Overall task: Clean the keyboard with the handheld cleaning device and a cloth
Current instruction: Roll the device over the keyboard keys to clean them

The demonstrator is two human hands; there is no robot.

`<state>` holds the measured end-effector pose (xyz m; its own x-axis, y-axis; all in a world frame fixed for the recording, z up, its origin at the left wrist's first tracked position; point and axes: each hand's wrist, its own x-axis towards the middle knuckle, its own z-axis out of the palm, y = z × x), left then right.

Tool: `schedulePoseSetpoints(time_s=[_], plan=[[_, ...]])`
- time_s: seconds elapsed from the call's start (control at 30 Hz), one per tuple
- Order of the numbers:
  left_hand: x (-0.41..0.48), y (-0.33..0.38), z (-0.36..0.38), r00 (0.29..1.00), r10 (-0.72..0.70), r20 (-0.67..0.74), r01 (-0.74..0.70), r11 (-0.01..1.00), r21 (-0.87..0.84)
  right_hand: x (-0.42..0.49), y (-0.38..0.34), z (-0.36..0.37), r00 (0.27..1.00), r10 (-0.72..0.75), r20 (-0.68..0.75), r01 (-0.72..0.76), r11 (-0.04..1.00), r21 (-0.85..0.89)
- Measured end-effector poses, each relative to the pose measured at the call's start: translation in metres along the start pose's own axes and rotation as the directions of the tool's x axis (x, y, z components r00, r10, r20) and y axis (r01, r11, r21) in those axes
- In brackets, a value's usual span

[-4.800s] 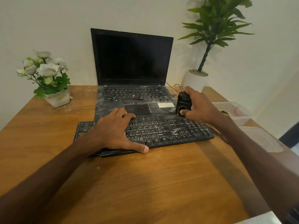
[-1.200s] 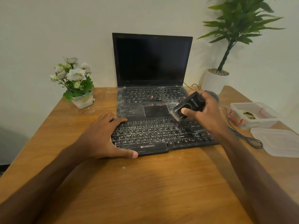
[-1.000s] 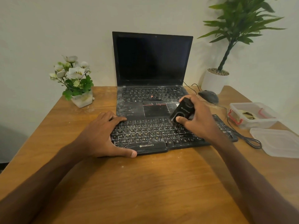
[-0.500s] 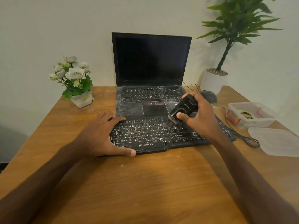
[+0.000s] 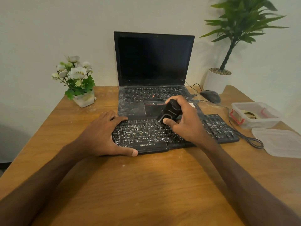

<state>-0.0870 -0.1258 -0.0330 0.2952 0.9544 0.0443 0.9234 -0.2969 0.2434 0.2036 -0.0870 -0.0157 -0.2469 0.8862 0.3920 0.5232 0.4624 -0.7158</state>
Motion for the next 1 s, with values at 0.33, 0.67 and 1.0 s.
schedulePoseSetpoints(time_s=[0.33, 0.67, 1.0], plan=[[0.001, -0.003, 0.002, 1.0, 0.004, -0.004, -0.004, 1.0, 0.017, 0.003, 0.008, -0.035, 0.993, 0.102, -0.063, -0.105, 0.994, -0.039], [0.001, -0.003, 0.002, 1.0, 0.009, -0.004, -0.009, 1.0, 0.005, 0.003, -0.007, 0.005, 0.998, 0.046, 0.033, -0.045, 0.999, -0.023], [0.0, -0.002, 0.002, 1.0, 0.017, -0.012, -0.017, 1.0, 0.002, 0.0, 0.003, -0.019, 0.995, 0.092, -0.042, -0.096, 0.992, -0.086]])
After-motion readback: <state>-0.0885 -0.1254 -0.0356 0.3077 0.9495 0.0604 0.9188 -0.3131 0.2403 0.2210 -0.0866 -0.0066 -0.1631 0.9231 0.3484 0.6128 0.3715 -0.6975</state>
